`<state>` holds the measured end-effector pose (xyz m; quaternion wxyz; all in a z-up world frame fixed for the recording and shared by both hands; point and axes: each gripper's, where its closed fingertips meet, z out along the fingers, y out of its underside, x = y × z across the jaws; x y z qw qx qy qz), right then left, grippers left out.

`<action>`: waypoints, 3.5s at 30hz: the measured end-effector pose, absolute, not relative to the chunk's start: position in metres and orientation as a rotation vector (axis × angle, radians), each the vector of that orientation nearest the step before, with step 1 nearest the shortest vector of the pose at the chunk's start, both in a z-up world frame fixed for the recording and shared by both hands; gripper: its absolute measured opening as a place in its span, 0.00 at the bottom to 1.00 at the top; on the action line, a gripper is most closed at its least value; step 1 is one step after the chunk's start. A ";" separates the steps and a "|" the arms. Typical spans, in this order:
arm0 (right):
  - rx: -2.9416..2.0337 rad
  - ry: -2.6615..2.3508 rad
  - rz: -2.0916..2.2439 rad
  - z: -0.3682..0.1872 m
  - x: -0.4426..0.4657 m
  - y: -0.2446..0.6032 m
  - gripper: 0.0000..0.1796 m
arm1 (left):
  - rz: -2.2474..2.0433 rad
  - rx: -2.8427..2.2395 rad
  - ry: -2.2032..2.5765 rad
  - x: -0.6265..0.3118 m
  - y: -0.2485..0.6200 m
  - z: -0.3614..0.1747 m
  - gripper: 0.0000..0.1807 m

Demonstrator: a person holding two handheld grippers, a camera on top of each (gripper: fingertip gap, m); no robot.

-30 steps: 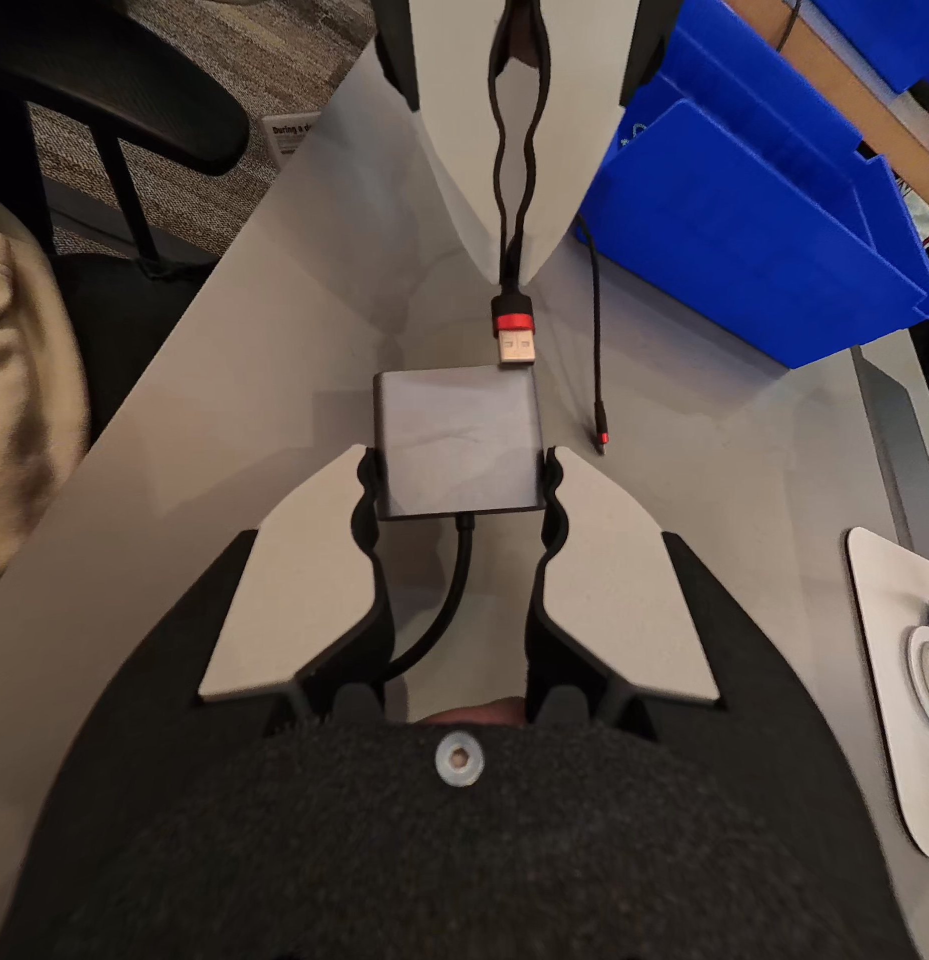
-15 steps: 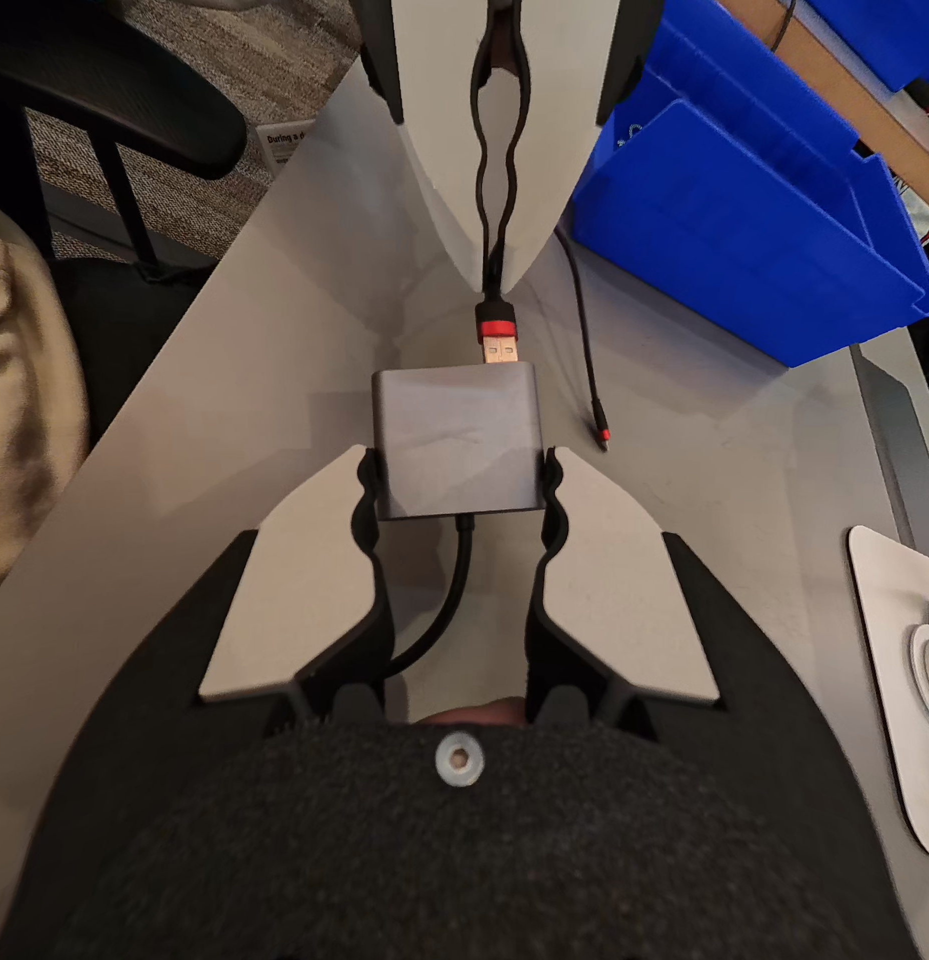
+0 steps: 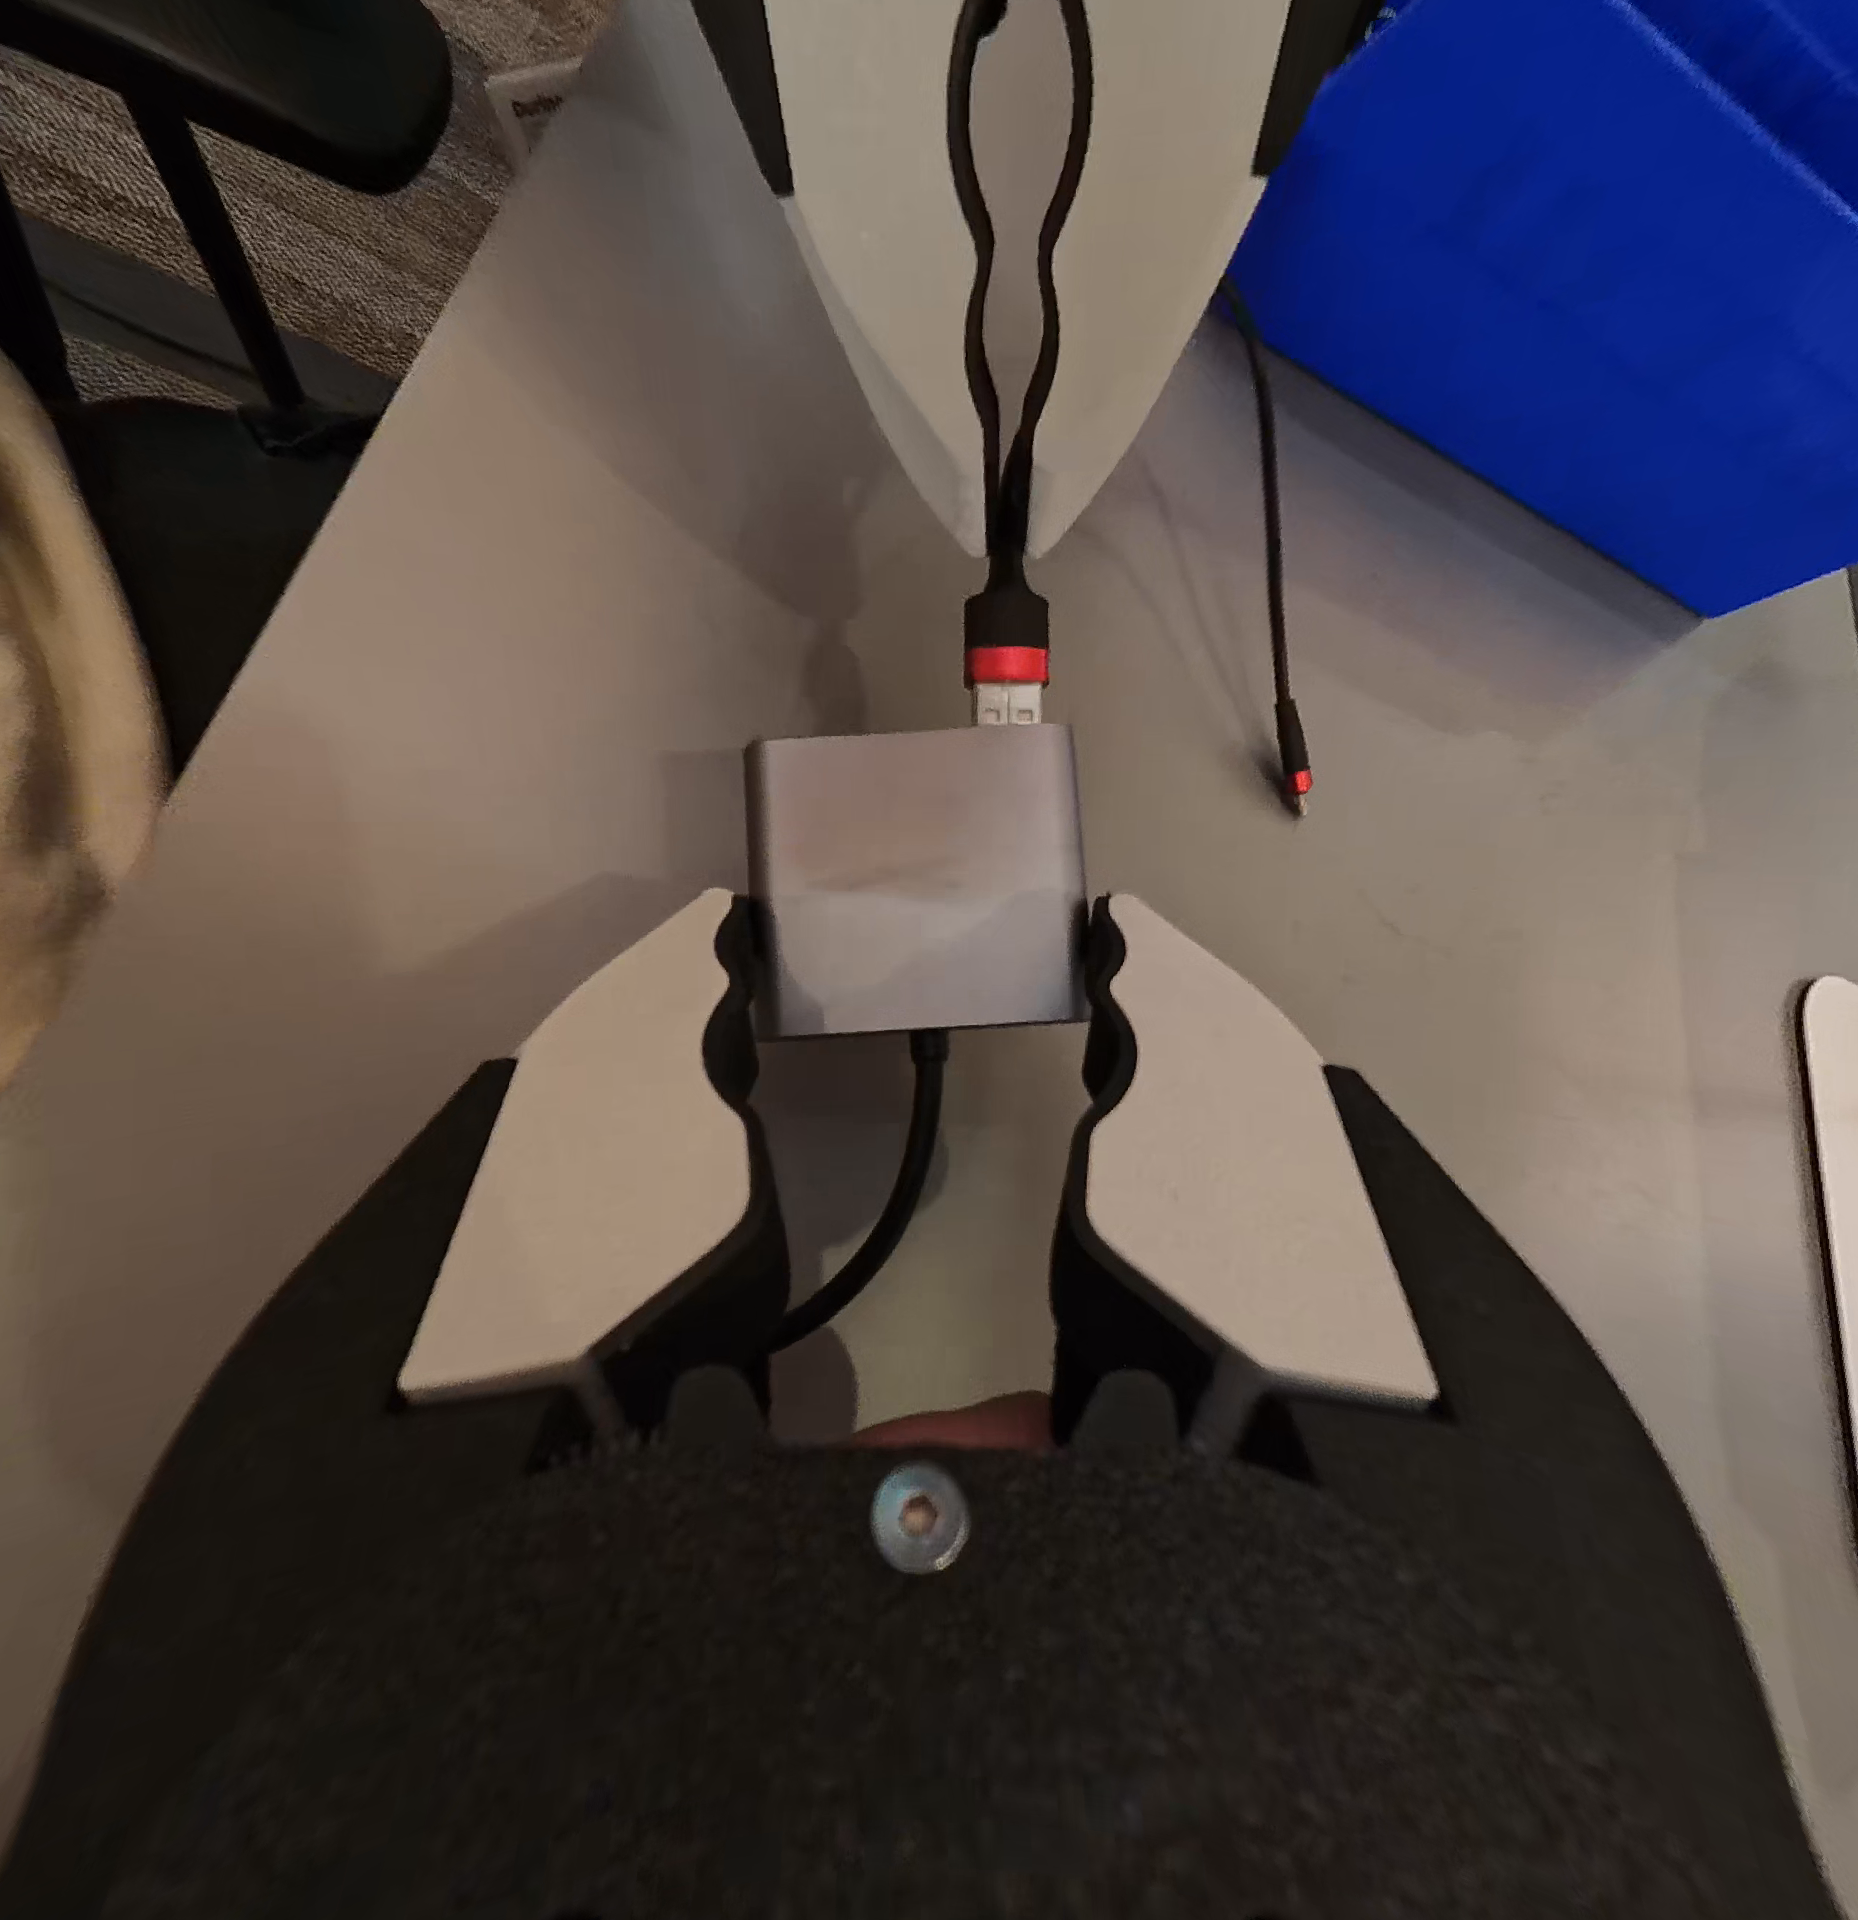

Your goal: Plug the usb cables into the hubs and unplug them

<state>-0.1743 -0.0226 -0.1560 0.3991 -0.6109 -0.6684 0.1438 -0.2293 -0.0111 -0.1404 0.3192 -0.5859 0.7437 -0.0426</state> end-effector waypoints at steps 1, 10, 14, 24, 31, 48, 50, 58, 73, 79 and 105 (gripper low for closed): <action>-1.557 -1.681 0.360 -0.156 -0.173 -0.021 0.34 | -0.124 -1.534 1.937 -0.227 -0.010 -0.139 0.01; -1.592 -1.666 0.385 -0.162 -0.172 -0.017 0.33 | -0.212 -1.551 1.857 -0.221 -0.002 -0.147 0.02; -1.637 -1.648 0.480 -0.170 -0.170 -0.018 0.34 | -0.203 -1.475 1.833 -0.217 -0.003 -0.143 0.02; -1.748 -1.506 1.059 -0.152 -0.165 -0.029 0.44 | -0.168 -1.435 1.859 -0.213 -0.007 -0.146 0.02; -1.918 -1.473 1.045 -0.153 -0.155 0.001 0.38 | -0.175 -1.430 1.885 -0.209 -0.011 -0.145 0.02; -2.070 -1.484 0.475 -0.191 -0.109 -0.033 0.20 | -0.493 -1.707 1.725 -0.246 -0.025 -0.172 0.10; -2.053 -1.479 0.484 -0.192 -0.116 -0.030 0.17 | -0.512 -1.719 1.695 -0.249 -0.024 -0.167 0.12; -1.806 -1.408 0.477 -0.170 -0.128 -0.028 0.02 | -0.461 -1.789 1.669 -0.264 -0.029 -0.181 0.13; -1.559 -1.278 0.442 -0.134 -0.111 -0.032 0.02 | 0.015 -1.369 1.714 -0.237 -0.027 -0.154 0.01; -1.511 -1.305 0.525 -0.131 -0.118 -0.042 0.02 | 0.232 -1.189 1.801 -0.232 -0.036 -0.131 0.01; -1.378 -1.432 0.278 -0.141 -0.127 -0.042 0.02 | 0.092 -1.219 1.899 -0.230 -0.040 -0.120 0.01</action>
